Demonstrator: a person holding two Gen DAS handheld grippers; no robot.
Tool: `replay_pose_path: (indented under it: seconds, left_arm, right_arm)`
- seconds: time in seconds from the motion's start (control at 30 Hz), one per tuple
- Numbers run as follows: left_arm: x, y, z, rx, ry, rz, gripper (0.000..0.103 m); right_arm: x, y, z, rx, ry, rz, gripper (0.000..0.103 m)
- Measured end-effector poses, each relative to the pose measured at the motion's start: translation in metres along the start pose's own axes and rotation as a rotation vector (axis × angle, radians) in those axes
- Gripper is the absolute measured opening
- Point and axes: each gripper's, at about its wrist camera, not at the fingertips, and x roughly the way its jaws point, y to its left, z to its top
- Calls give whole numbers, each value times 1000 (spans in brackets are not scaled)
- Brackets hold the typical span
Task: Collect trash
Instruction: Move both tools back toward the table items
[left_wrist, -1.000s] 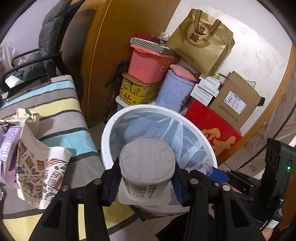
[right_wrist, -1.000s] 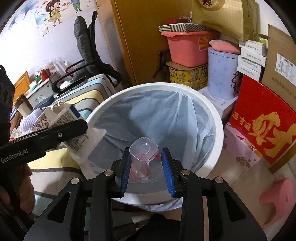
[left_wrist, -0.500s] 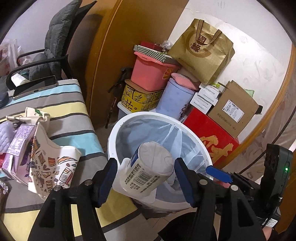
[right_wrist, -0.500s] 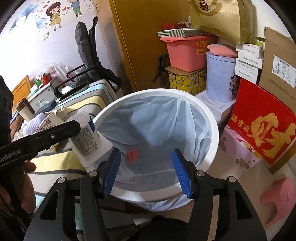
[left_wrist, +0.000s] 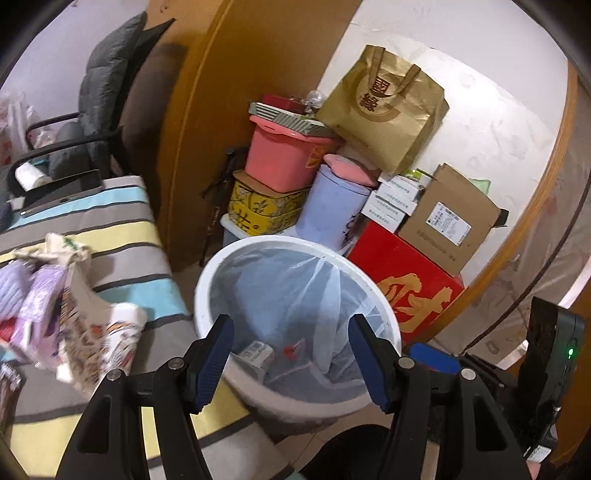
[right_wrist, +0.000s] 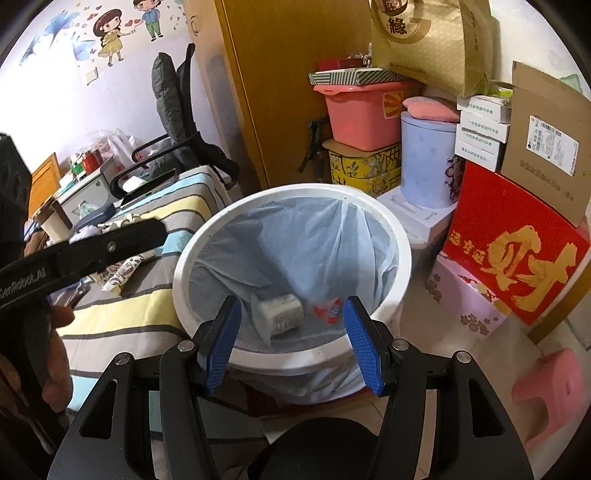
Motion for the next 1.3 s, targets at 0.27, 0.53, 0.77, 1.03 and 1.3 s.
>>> replay_pose_path:
  seconds: [0.27, 0.53, 0.77, 1.03, 1.3]
  left_arm:
    - [-39, 19, -23, -28, -25, 118, 64]
    - [-75, 43, -56, -73, -34, 221, 64]
    - [-105, 69, -79, -125, -42, 292, 64]
    - [-127, 98, -96, -208, -24, 333, 64]
    - [-154, 122, -106, -248, -66, 404, 64]
  right_arm:
    - [-8, 18, -4, -20, -14, 70, 60]
    - [-6, 48, -16, -58, 38, 151, 60]
    - [-5, 78, -23, -97, 45, 269, 59]
    - [1, 108, -28, -164, 97, 295, 60]
    - [4, 124, -30, -202, 119, 293, 59]
